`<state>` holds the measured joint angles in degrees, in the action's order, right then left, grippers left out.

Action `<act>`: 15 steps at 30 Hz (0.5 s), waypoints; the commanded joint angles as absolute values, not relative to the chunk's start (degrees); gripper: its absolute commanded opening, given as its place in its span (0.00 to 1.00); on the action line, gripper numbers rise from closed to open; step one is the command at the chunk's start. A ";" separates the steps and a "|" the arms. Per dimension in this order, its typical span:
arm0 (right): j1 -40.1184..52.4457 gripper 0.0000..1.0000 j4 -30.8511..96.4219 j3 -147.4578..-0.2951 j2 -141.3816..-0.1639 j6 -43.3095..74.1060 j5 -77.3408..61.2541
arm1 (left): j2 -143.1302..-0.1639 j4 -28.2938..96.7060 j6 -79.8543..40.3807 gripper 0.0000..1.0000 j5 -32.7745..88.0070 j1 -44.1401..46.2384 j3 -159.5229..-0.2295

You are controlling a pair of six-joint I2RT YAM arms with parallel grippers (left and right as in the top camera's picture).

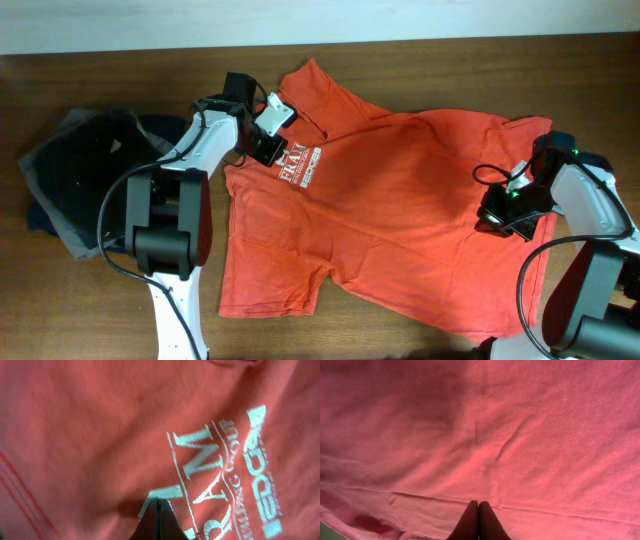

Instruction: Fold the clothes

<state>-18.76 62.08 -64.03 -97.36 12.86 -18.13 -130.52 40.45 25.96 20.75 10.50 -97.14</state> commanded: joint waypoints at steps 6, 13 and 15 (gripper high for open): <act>-18.76 0.08 60.31 -63.86 -97.12 12.27 -18.83 | -136.94 32.21 11.60 0.00 -2.44 7.03 -97.69; -18.76 0.10 54.63 -63.35 -97.12 12.34 -15.88 | -137.08 32.14 5.37 0.00 -3.90 3.38 -98.00; -18.76 0.11 53.23 -62.67 -97.25 12.34 -15.20 | -137.08 32.60 5.41 0.00 -3.95 3.05 -98.00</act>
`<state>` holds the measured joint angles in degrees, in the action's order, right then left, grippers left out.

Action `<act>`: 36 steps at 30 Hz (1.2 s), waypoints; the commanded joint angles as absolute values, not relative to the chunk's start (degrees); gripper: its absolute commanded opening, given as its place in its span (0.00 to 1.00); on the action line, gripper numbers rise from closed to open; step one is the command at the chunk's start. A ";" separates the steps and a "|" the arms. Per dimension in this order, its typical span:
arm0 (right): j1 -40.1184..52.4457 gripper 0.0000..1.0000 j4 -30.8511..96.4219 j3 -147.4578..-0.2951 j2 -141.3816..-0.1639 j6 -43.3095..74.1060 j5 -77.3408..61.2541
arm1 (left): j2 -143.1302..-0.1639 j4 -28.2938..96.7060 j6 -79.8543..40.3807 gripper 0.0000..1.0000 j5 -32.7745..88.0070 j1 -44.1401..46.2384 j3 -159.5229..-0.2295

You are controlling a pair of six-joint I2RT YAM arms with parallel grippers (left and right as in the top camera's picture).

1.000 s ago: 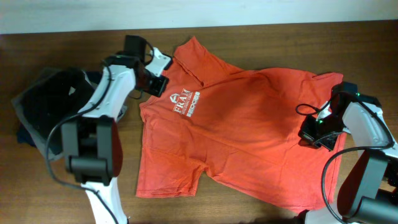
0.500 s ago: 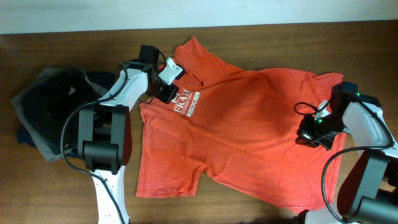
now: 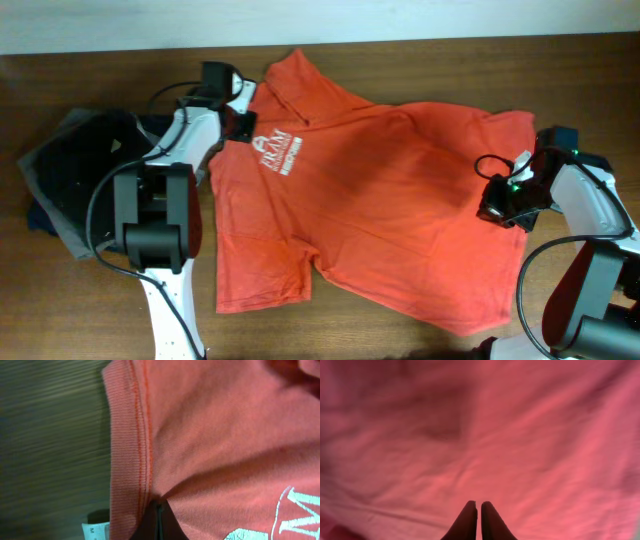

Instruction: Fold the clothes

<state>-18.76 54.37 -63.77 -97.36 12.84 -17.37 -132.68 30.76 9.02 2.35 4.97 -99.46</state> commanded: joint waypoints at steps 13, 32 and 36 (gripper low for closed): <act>-18.83 0.06 35.27 -58.96 -109.12 14.92 -8.62 | -137.03 41.41 3.25 0.09 -3.90 3.05 -104.40; -26.30 0.15 31.11 -80.86 -118.83 11.09 -9.30 | -137.03 65.41 4.27 0.46 -3.03 3.14 -133.97; -28.51 0.36 43.94 -92.09 -116.31 7.81 -17.82 | -137.01 74.85 6.04 0.46 -3.51 2.96 -147.63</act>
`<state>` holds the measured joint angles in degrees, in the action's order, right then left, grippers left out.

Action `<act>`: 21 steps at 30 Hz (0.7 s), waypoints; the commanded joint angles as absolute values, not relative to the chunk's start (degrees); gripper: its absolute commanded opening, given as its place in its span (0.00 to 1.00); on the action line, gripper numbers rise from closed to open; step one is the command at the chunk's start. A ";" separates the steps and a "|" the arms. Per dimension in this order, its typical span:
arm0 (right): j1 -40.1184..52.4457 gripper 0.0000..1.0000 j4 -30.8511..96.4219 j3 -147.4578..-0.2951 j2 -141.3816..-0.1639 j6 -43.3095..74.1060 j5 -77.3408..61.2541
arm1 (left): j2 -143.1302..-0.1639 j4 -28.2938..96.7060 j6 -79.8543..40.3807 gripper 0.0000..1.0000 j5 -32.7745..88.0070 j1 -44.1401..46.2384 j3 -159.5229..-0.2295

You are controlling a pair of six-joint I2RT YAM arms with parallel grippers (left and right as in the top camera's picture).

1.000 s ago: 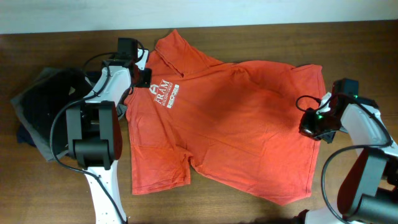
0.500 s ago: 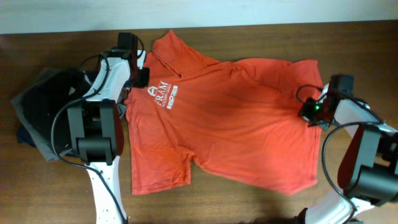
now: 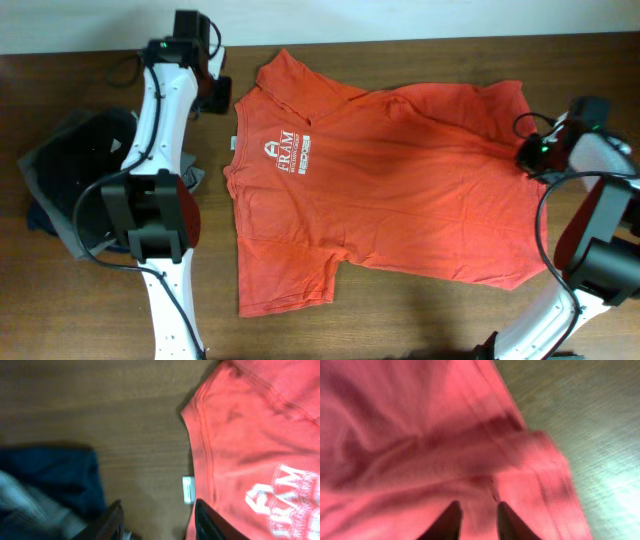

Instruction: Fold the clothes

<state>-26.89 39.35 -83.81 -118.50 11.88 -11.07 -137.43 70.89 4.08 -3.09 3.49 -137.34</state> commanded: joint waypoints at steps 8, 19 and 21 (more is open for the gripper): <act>-31.22 0.48 61.54 -109.38 -101.69 6.20 -25.06 | -127.26 83.94 6.61 0.60 -5.65 2.39 -165.38; -31.20 0.63 74.35 -115.37 -77.01 8.82 -19.40 | -104.90 87.83 8.19 0.70 -5.34 2.17 -165.05; -31.20 0.64 77.95 -115.37 -73.45 9.74 -15.33 | -101.86 88.47 7.07 0.71 -5.34 2.17 -165.05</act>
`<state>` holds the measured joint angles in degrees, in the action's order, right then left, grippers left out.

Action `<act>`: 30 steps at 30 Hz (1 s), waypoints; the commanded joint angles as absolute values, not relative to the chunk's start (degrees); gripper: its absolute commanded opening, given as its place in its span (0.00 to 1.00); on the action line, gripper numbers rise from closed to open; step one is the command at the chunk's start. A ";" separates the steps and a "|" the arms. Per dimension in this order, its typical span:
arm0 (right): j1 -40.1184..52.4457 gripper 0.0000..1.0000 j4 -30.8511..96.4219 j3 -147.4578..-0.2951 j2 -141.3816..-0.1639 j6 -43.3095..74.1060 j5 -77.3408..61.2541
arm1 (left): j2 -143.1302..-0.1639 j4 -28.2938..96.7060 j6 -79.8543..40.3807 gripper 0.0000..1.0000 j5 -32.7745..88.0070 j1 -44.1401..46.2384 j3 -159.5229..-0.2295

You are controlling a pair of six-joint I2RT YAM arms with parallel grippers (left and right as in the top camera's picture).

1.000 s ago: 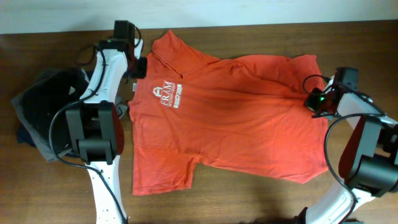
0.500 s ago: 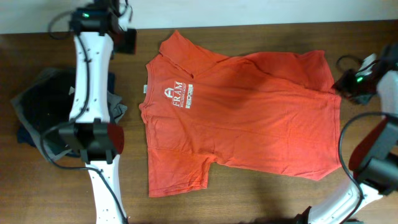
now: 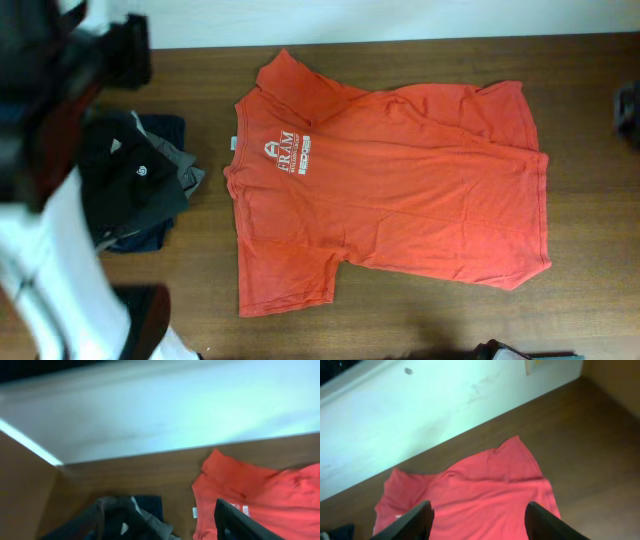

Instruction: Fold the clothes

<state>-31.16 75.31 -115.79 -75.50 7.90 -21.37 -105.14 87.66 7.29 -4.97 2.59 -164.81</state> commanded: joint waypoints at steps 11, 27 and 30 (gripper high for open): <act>-31.22 0.70 94.85 -107.90 -72.55 12.51 -5.08 | -85.67 86.26 3.64 0.71 -5.23 2.20 -154.17; -38.35 0.70 70.32 -64.49 -91.07 12.49 -5.63 | -82.65 82.50 0.82 0.76 -4.75 2.20 -127.92; -41.93 0.69 67.53 -60.42 -92.64 12.56 -6.28 | -82.70 82.08 0.82 0.76 -4.73 2.20 -127.20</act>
<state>-38.70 68.84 -63.64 -91.61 12.03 -6.42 -83.88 82.83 1.80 -4.95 2.52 -127.48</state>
